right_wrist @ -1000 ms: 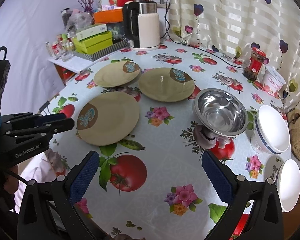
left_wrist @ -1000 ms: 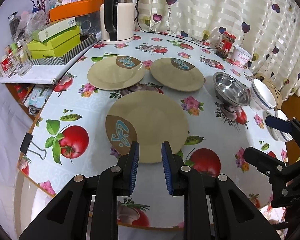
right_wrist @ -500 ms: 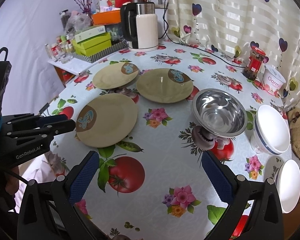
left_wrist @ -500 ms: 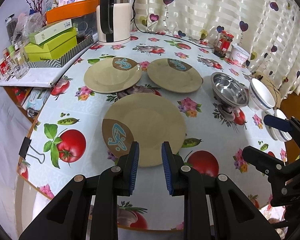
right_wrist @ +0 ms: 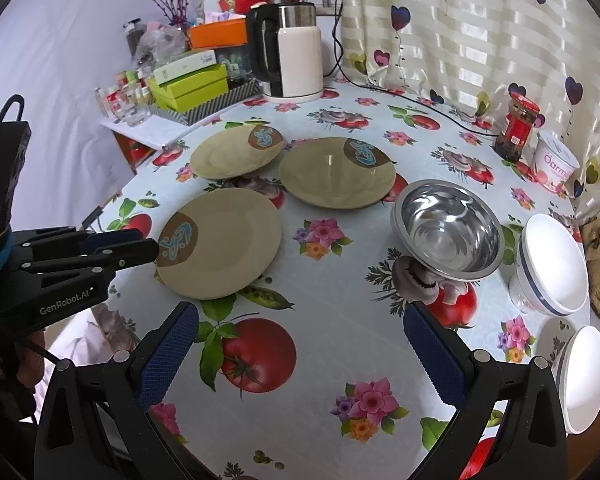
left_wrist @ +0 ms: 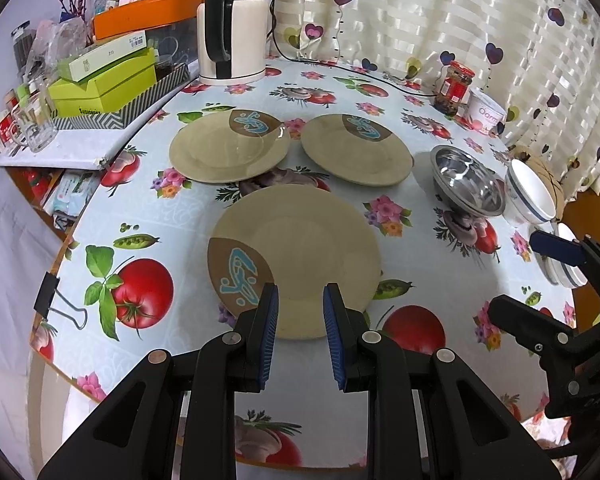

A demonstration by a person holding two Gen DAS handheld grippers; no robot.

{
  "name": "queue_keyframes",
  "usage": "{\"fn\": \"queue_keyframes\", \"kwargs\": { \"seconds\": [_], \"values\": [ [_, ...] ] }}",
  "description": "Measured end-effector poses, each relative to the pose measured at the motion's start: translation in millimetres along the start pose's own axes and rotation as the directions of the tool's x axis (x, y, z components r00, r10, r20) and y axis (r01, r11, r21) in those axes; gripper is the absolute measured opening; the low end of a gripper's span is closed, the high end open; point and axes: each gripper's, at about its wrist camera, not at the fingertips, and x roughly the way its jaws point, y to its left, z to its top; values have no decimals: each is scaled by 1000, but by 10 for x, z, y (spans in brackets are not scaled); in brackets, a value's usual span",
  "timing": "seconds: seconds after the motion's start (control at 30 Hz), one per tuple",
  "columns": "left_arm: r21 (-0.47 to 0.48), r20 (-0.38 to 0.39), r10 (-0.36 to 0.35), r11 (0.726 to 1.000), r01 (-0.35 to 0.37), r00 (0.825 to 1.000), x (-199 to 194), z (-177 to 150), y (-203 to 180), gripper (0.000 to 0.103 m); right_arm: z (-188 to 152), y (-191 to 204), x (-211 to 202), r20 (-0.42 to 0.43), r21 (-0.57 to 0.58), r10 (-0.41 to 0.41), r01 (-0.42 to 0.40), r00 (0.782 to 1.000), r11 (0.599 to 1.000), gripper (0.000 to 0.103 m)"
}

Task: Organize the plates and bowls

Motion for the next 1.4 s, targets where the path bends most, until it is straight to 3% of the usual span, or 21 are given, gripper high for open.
{"fn": "queue_keyframes", "kwargs": {
  "seconds": [0.57, 1.4],
  "values": [
    [5, 1, 28, 1000, -28, 1000, 72, 45, 43, 24, 83, 24, 146, -57, -8, 12, -13, 998, 1000, 103],
    [-38, -6, 11, 999, -11, 1000, 193, 142, 200, 24, 224, 60, 293, -74, -10, 27, -28, 997, 1000, 103]
  ]
}}
